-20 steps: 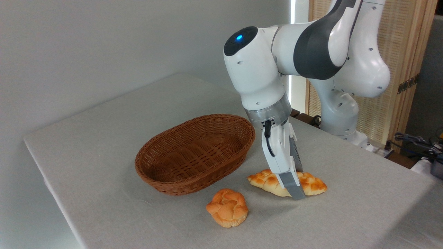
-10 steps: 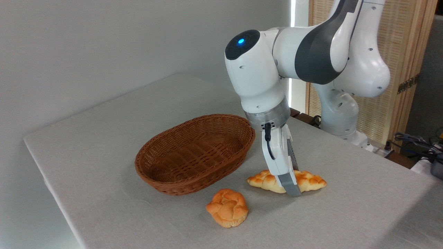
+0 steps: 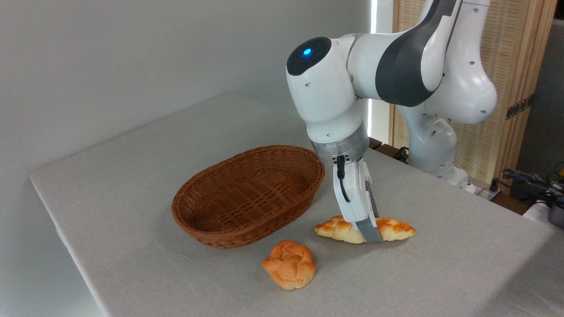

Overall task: Put bread into the basket
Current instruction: 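Lift the braided roll and carry it over the wicker basket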

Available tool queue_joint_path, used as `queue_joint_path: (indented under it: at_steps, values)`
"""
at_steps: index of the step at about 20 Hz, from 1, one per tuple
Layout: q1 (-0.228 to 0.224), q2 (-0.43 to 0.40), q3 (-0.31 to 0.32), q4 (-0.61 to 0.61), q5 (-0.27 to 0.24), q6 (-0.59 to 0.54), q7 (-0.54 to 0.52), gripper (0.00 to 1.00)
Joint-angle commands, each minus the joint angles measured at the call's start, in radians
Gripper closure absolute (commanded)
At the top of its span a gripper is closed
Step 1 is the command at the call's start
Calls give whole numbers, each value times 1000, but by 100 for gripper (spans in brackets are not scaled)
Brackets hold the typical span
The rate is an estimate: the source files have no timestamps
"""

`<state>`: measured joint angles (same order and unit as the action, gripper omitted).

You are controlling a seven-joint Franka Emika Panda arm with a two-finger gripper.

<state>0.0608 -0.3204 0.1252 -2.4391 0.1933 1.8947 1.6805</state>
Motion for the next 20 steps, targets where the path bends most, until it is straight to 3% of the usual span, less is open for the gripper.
queue_joint_path:
  at_steps: [1,6,12,15,17,20]
  values:
    - [-12,-3,11,104,-21,-139,2,79]
    - [-13,-3,4,202,-77,-216,4,79]
    - [-22,-2,-51,288,-306,-233,-88,76]
    - [-22,4,-113,302,-434,-264,-242,74]
    - [-24,50,-169,304,-474,-255,-358,61]
    - [-32,101,-214,301,-535,-198,-549,54]
